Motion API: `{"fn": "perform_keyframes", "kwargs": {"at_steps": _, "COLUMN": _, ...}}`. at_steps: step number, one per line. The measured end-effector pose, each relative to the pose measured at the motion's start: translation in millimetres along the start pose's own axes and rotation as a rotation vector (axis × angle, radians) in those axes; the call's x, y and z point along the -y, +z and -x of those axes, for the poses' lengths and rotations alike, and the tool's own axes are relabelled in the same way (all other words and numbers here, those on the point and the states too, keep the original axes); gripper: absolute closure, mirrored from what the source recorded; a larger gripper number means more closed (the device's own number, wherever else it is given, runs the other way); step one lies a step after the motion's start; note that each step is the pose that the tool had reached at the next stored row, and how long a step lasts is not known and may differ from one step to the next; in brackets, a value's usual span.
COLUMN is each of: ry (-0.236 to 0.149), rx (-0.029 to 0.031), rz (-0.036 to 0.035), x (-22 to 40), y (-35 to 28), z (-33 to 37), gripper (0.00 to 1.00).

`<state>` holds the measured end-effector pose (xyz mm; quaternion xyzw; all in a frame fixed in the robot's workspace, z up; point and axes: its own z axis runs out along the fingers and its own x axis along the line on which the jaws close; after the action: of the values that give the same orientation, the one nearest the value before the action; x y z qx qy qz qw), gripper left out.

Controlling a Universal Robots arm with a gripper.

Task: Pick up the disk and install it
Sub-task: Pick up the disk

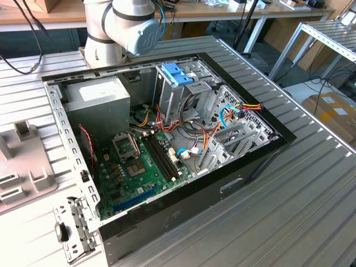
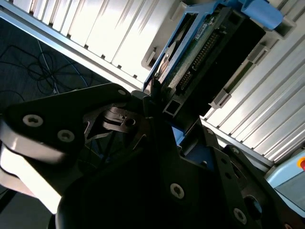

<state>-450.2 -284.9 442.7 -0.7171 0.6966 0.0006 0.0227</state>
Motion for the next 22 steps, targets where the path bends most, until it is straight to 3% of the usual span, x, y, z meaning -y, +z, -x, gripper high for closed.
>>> {"fn": "perform_keyframes", "kwargs": {"at_steps": 14, "ry": 0.0, "rx": 0.0, "rz": 0.0, "x": 0.3, "y": -8.7, "z": 0.3, "gripper": 0.63}}
{"fn": "perform_keyframes", "kwargs": {"at_steps": 22, "ry": 0.0, "rx": 0.0, "rz": 0.0, "x": 0.6, "y": -18.3, "z": 0.6, "gripper": 0.63}}
